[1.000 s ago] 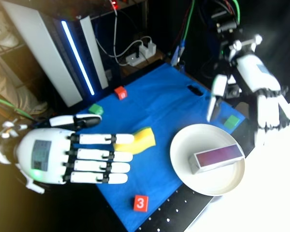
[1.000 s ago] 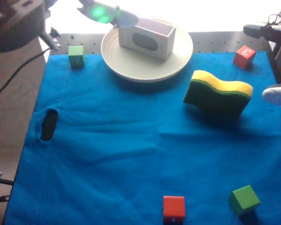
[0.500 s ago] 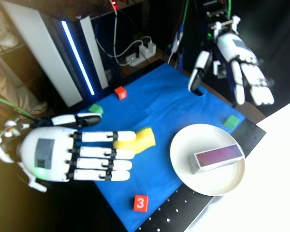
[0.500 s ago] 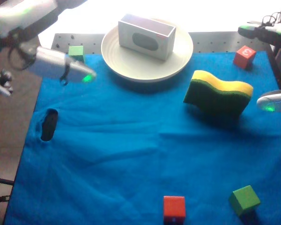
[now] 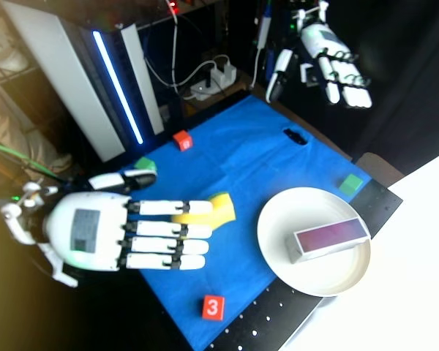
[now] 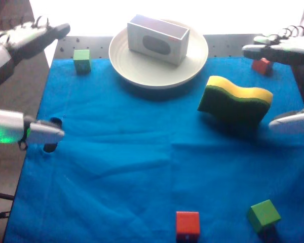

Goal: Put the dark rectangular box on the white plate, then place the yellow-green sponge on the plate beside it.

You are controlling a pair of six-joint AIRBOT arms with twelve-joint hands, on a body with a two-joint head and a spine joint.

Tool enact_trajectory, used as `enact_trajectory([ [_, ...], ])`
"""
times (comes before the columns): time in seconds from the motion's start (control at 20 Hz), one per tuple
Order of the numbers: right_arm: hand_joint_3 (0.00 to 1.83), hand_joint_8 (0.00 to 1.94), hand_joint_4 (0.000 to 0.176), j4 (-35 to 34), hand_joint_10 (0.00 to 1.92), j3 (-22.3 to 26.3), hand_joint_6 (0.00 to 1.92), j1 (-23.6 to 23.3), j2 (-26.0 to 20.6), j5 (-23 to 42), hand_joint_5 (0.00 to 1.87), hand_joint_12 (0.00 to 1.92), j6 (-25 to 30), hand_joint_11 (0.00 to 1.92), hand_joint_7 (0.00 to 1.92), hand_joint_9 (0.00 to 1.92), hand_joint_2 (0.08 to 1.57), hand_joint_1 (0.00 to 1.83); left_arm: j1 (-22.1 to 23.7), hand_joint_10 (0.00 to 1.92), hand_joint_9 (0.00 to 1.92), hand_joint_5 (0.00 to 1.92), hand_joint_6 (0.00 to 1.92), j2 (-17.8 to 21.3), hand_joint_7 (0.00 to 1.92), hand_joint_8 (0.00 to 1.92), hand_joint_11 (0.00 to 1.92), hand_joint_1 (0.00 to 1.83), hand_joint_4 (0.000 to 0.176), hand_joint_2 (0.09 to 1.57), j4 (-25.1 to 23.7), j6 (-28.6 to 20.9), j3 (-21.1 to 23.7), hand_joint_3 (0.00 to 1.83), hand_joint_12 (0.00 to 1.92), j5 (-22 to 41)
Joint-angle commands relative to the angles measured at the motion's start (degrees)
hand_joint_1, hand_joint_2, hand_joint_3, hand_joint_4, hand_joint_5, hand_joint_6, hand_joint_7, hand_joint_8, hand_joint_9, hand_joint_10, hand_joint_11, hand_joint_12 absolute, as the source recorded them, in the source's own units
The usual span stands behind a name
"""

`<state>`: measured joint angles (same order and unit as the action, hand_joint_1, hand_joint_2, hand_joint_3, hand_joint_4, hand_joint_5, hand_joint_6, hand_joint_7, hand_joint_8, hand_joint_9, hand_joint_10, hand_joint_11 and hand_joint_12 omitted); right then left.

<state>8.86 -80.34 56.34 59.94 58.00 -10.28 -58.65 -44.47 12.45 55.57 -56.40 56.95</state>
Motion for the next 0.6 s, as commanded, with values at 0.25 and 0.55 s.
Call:
enact_trajectory([
  [0.25,0.0,0.0,0.103,-0.5,0.01,-3.8,0.0,-3.6,4.4,0.4,0.44,0.74,0.6,0.0,0.26,0.19,0.86,0.8,-1.4,0.0,0.0,0.0,0.0,0.5,0.0,0.0,0.0,0.92,0.163,0.79,2.2,-0.2,0.6,0.0,0.0,11.4],
  [0.55,0.0,0.01,0.048,1.0,0.03,-5.5,0.0,-4.9,6.0,-2.8,0.6,1.12,0.6,0.26,0.48,0.52,0.89,0.82,-1.4,0.0,0.0,0.0,0.0,0.1,0.0,0.0,0.0,0.87,0.16,0.79,2.2,-0.2,1.0,0.0,0.0,11.4],
])
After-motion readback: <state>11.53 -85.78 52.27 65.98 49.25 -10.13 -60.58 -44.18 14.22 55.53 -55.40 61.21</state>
